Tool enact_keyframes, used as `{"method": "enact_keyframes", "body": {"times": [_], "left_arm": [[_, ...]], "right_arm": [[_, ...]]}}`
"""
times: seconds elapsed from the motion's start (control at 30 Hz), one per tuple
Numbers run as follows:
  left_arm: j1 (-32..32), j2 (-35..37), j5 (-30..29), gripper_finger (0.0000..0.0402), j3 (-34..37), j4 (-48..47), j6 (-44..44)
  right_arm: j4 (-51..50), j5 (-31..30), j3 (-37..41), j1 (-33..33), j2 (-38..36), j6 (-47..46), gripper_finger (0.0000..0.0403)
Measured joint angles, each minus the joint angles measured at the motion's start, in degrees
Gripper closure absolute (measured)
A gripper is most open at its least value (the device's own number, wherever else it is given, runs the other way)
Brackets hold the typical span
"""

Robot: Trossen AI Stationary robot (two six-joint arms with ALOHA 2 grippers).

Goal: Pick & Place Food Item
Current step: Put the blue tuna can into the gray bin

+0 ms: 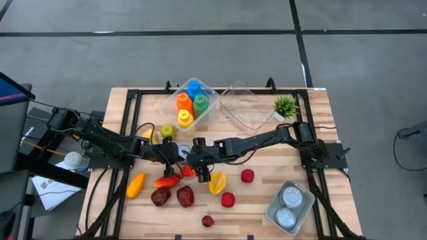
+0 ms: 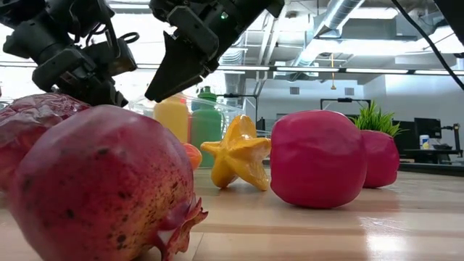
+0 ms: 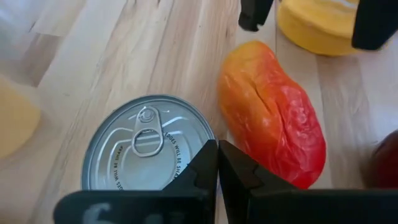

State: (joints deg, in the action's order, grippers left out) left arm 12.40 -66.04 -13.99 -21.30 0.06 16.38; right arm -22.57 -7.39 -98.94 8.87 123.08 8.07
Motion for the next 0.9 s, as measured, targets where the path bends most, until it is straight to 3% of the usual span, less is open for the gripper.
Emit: {"method": "enact_keyframes", "body": {"times": [0.13,0.9], "left_arm": [[0.00,0.02,0.89,0.0401,-0.02,0.99,1.67],[0.00,0.09,3.98,0.0402,-3.08,2.94,4.10]], "right_arm": [[-0.07,-0.10,0.00,-0.38,0.01,0.05,0.0137],[-0.31,-0.14,0.00,-0.77,0.01,0.05,0.0137]]}}
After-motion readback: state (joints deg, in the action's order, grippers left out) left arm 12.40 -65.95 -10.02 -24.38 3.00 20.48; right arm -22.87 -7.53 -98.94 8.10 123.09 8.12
